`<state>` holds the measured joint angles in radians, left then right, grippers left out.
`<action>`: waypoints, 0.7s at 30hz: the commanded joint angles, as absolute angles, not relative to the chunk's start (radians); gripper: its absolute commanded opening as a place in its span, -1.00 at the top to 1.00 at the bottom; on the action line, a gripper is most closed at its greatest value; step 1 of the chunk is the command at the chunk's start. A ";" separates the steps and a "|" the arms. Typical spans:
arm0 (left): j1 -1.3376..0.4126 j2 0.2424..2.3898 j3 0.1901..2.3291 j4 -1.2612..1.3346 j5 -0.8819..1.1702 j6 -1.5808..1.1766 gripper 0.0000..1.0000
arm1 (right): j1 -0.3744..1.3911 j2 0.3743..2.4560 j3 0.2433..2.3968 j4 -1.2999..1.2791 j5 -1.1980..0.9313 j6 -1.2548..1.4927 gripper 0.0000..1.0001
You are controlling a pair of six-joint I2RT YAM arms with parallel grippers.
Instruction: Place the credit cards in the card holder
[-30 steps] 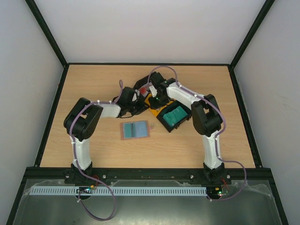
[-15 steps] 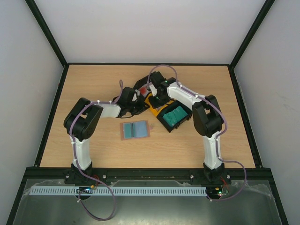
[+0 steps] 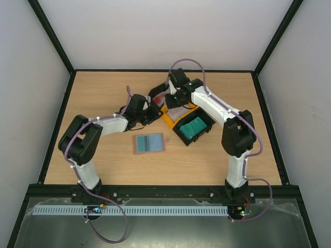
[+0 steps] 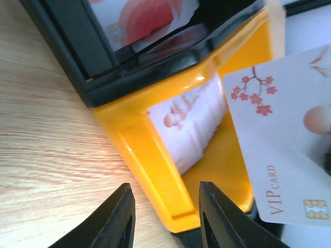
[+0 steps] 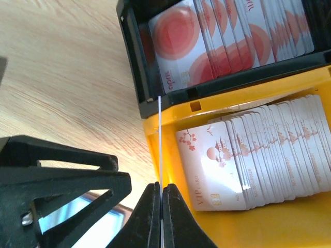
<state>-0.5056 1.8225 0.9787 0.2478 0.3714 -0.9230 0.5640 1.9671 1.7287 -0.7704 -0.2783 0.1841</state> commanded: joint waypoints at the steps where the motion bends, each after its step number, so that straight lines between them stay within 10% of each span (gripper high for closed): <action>1: -0.507 1.695 0.926 0.241 0.296 -0.911 0.25 | 0.568 1.884 1.713 -0.716 -0.317 0.341 0.96; 21: -0.387 1.164 0.774 0.260 0.615 -1.068 -0.58 | 0.555 1.451 1.071 0.196 -0.872 1.238 0.96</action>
